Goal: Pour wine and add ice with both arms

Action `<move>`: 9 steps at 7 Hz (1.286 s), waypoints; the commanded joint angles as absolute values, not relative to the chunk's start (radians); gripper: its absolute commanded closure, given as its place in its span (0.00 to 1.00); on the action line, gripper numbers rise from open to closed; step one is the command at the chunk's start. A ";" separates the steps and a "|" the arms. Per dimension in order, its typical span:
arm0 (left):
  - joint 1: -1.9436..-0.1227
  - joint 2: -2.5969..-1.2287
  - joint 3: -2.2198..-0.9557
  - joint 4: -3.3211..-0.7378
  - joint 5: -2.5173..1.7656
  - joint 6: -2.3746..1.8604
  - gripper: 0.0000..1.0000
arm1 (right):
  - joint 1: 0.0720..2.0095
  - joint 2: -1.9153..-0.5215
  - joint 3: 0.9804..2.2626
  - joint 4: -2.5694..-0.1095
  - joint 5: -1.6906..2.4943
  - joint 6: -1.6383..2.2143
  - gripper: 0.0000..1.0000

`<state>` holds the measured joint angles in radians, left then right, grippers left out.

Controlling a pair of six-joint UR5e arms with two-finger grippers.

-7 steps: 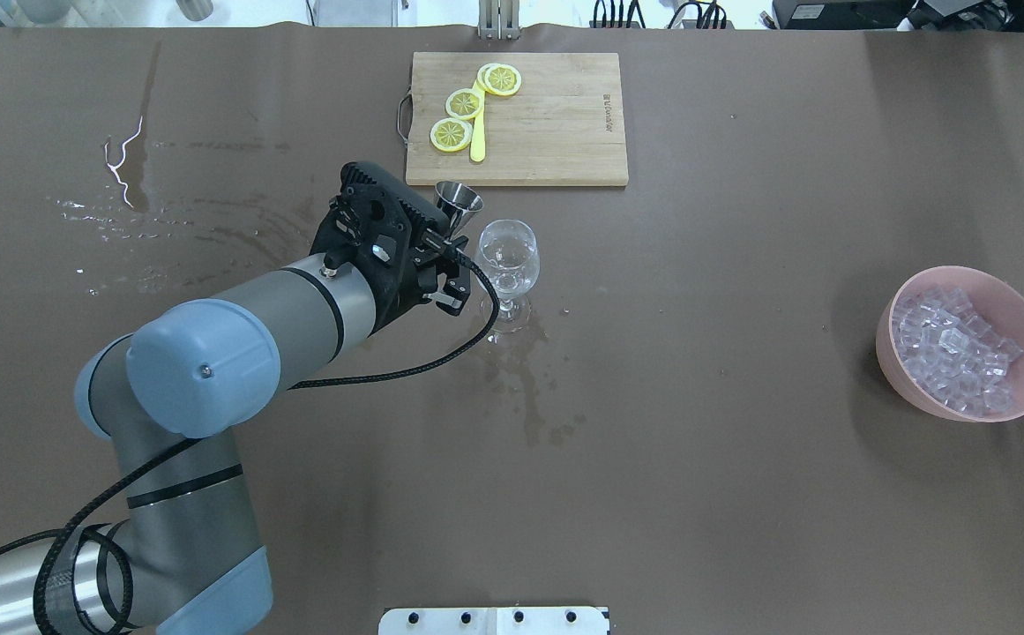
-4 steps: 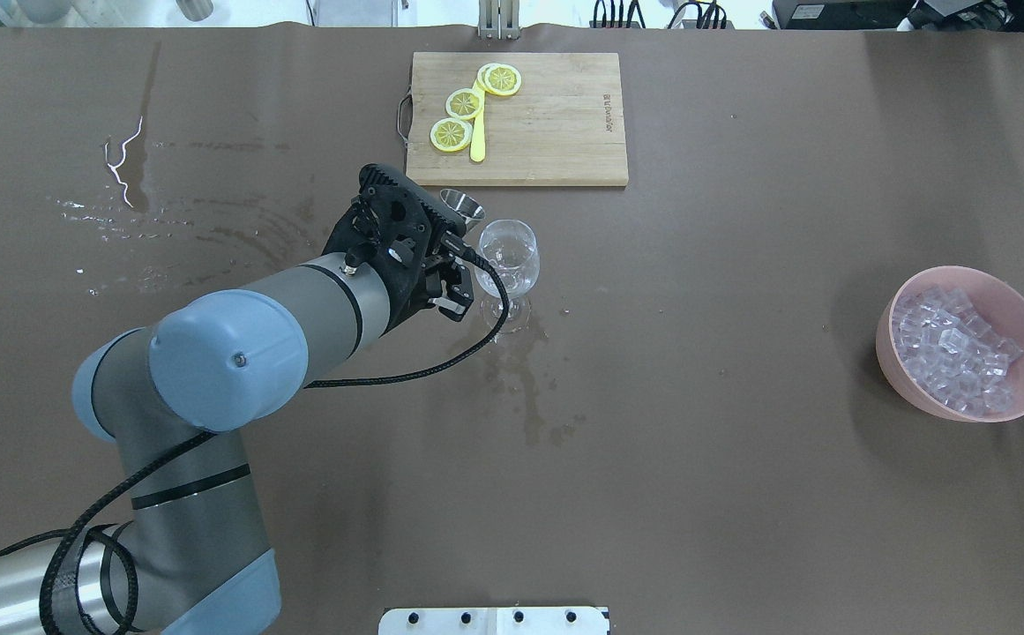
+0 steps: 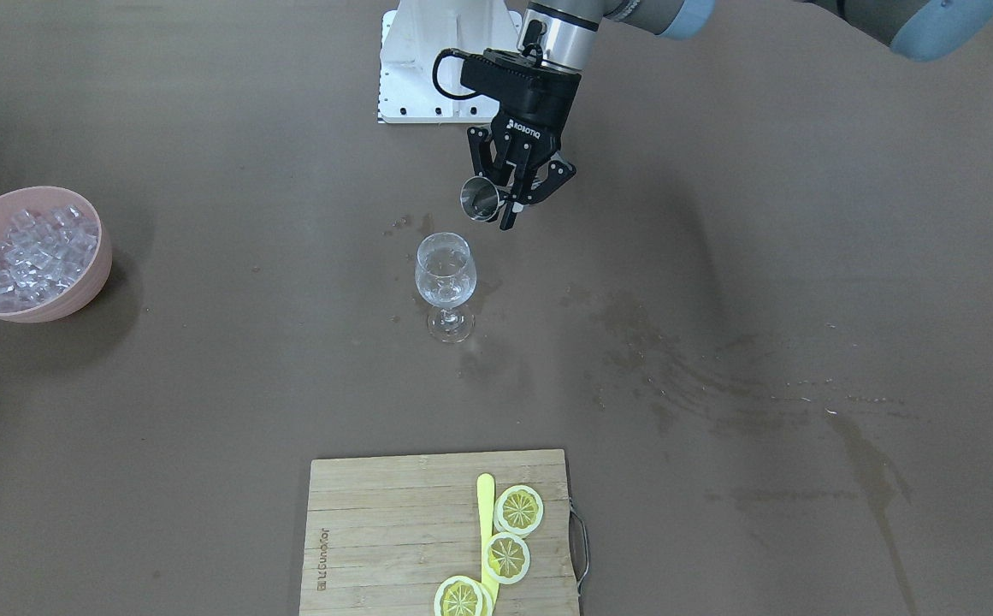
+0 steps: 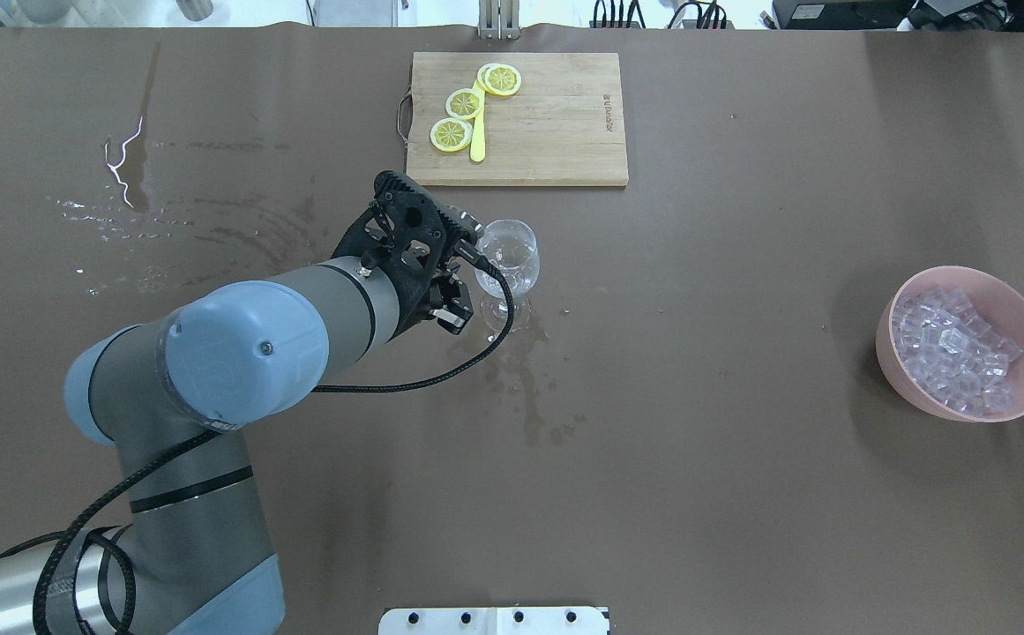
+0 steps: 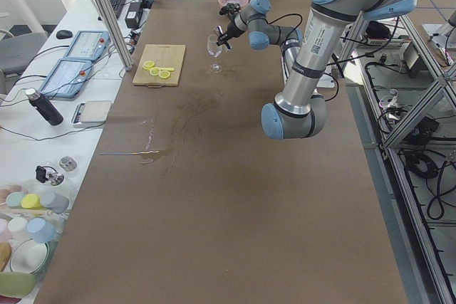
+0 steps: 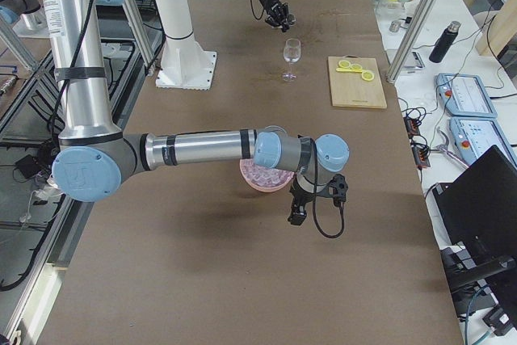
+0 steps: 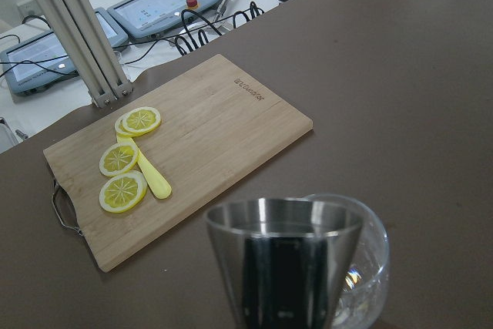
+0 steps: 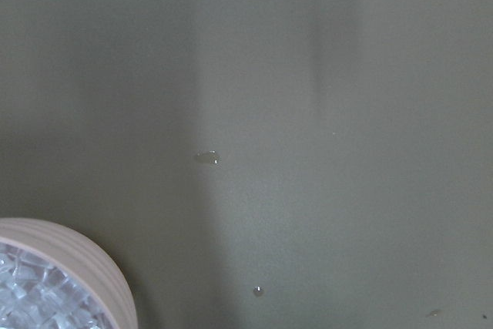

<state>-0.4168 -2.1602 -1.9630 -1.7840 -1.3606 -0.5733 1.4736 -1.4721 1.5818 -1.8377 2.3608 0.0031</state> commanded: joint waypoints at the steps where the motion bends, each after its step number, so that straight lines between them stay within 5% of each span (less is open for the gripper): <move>1: -0.416 -2.203 -1.973 -1.697 -1.388 -0.557 1.00 | 1.473 -1.470 1.572 -1.838 2.361 0.003 0.00; 9: -0.411 -2.276 -1.948 -1.546 -1.390 -0.546 1.00 | 1.473 -1.457 1.519 -1.803 2.365 0.002 0.00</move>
<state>-0.4114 -2.2742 -1.9526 -1.5625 -1.3898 -0.5516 1.4726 -1.4576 1.5324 -1.8224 2.3625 0.0015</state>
